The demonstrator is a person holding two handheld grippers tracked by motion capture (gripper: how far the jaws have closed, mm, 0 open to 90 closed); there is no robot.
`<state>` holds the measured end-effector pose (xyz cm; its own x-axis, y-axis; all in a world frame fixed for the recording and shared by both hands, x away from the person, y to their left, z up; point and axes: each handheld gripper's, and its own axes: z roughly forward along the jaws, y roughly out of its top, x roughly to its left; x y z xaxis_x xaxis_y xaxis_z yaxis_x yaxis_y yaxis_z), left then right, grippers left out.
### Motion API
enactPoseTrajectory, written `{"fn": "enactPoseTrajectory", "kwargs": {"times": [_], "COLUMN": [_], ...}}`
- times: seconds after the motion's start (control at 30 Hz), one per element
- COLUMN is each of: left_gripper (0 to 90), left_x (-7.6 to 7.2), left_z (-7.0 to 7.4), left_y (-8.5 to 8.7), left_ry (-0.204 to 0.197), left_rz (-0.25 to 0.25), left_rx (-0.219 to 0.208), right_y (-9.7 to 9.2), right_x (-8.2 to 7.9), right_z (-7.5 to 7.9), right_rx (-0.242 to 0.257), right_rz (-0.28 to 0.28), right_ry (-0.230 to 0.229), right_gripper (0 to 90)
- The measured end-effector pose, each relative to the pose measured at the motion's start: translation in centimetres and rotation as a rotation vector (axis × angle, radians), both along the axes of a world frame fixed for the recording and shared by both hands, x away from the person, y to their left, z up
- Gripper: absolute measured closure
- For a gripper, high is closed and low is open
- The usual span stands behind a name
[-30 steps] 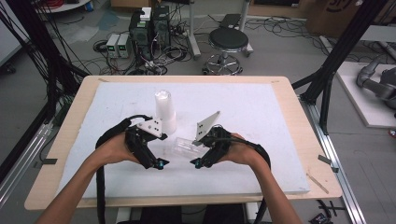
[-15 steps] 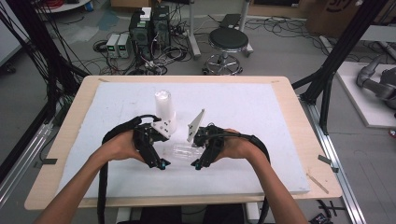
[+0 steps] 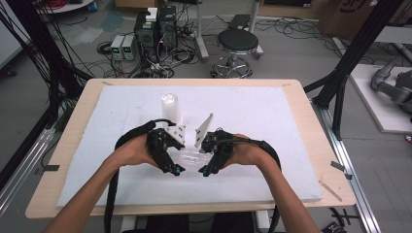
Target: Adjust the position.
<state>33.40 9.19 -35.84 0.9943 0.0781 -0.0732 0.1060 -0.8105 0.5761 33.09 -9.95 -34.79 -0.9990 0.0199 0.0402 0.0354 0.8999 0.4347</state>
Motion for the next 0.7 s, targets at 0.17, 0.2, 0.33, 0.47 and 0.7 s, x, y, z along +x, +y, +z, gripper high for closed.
{"fn": "enactPoseTrajectory", "kwargs": {"times": [0.17,0.2,0.33,0.47,0.7], "left_gripper": [28.6,32.9,41.2,41.8,41.9], "left_x": [-0.1,-0.12,0.02,-0.01,-0.01], "left_z": [0.12,0.13,0.24,0.17,0.25], "left_y": [-0.2,-0.17,0.02,-0.05,0.1], "left_ry": [0.01,0.009,0.007,0.014,0.012], "left_rz": [-0.032,-0.032,-0.038,-0.033,-0.025], "left_rx": [-0.026,-0.033,-0.047,-0.045,-0.043], "right_y": [0.37,0.44,0.43,0.36,0.36], "right_x": [-0.15,-0.15,-0.02,0.04,0.01], "right_z": [0.04,0.1,0.26,0.31,0.25], "right_rx": [-0.002,0.0,0.005,0.01,0.034], "right_rz": [0.01,0.011,0.011,0.012,-0.008], "right_ry": [0.001,-0.002,-0.009,-0.01,-0.028], "right_gripper": [32.8,32.8,33.1,33.2,12.7]}}
